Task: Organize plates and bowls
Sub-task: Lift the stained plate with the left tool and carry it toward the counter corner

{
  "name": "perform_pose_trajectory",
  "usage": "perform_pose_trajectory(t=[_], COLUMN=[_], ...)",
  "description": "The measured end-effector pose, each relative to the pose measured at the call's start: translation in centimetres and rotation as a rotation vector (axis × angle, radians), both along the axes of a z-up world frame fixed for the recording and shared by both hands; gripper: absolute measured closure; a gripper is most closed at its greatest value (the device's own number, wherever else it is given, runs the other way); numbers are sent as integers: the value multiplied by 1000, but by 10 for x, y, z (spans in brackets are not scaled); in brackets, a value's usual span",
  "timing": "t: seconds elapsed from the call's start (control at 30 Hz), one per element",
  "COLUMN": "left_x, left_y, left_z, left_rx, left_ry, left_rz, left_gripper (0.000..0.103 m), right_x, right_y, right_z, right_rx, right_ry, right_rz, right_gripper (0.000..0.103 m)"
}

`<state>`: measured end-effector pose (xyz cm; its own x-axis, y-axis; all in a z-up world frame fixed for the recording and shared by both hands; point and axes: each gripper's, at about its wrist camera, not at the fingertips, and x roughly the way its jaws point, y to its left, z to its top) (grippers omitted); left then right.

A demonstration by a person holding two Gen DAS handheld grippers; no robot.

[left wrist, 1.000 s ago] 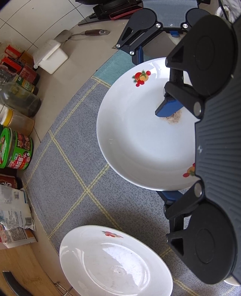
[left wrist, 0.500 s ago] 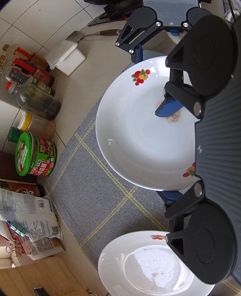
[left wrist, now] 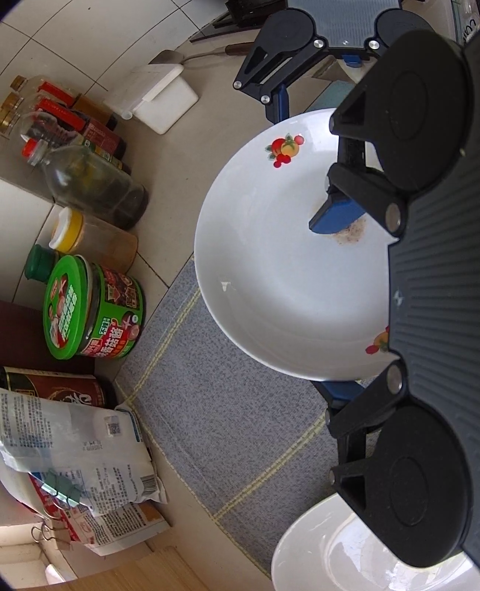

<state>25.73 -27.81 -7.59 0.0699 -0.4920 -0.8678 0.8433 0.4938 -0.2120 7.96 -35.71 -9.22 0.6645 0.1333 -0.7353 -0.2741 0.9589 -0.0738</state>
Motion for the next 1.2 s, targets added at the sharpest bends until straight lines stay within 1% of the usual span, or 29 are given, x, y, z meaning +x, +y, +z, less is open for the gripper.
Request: perform_pose_trajectory(t=[0.33,0.53,1.03,1.2], left_x=[14,15,15,10], left_y=[-13,-16,-18,-14], left_z=[-15,-21,-22,-19], left_rx=[1,8,20,22], left_ry=[5,7,-18,-46], left_rz=[10,6,-12,-23], left_gripper=[25,25,25,20], right_x=[19,21,24,21], right_y=[-15,-17,-19,-19], right_z=[-8,-12,-12,-11], right_rx=[1,-2,0,-1], right_ry=[19,29,43,44], right_rz=[0,-2,-18,-31], right_gripper=[0,0,0,0])
